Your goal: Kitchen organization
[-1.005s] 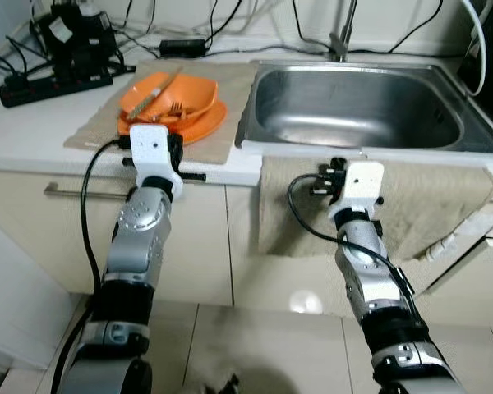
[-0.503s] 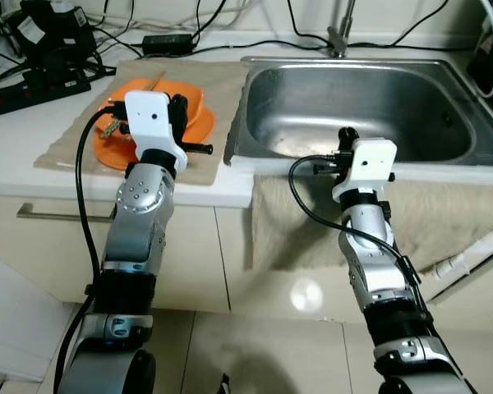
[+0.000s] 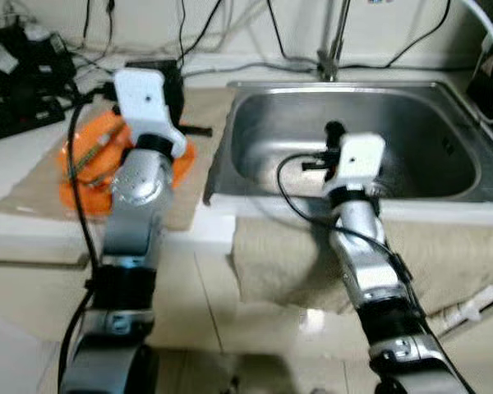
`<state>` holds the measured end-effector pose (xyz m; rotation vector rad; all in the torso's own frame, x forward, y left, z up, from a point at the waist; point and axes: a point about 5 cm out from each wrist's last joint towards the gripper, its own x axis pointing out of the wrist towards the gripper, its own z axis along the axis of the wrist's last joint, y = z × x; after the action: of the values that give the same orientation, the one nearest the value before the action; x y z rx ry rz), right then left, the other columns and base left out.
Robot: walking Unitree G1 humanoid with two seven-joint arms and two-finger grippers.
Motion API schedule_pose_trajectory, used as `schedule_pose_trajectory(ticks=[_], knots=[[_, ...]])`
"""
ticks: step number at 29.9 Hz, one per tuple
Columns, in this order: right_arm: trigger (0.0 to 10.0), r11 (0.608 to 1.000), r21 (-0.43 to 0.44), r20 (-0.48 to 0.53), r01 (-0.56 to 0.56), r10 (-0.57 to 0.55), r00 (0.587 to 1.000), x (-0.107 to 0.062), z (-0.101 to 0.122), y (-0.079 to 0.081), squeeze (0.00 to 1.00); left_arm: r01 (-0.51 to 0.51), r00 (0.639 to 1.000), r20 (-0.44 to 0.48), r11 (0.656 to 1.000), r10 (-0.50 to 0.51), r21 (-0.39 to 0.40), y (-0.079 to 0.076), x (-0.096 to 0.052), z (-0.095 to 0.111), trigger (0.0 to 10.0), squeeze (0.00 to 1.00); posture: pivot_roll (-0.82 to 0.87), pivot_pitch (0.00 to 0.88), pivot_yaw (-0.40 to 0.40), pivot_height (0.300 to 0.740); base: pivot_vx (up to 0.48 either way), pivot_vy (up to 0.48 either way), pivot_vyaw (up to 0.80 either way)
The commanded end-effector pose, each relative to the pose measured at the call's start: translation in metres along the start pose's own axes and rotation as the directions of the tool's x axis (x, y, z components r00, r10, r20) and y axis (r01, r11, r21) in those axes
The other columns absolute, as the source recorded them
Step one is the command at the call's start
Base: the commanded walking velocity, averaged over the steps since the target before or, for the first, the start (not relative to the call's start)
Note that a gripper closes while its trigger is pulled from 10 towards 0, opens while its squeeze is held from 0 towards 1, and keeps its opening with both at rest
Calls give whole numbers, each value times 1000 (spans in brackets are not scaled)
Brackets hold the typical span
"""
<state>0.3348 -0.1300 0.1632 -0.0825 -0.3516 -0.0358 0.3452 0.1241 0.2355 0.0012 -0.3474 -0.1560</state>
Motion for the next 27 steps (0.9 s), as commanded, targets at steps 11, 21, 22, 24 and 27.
schedule_pose_trajectory(ticks=[11, 21, 22, 24, 27], knots=[[10000, 999, 34, -55, -43, 45, 997, -5, -8, 14, 0, -26, 998, -61, 996, 31, 83, 14, 0, -1, 10000, 0, 21, 0, 46, 740, 0, 0, 0], [10000, 997, 58, -98, -45, 50, 994, -9, -13, 14, 0, -41, 987, -145, 985, 66, 168, 44, 12, 5, 10000, 0, 19, 0, 48, 740, 0, 0, 0], [10000, 997, 57, -100, -46, 52, 994, -10, -14, 14, 0, -44, 987, -147, 984, 70, 174, 47, 12, 5, 10000, 0, 19, 0, 48, 740, 0, 0, 0], [10000, 997, 57, -101, -47, 52, 994, -10, -14, 14, 0, -46, 986, -148, 983, 73, 178, 48, 12, 6, 10000, 0, 19, 0, 48, 740, 0, 0, 0], [10000, 997, 56, -120, -55, 61, 991, -12, -17, 15, 0, -60, 979, -178, 975, 100, 215, 59, 11, 2, 10000, 1000, 22, 0, 43, 740, 0, 0, 0]])
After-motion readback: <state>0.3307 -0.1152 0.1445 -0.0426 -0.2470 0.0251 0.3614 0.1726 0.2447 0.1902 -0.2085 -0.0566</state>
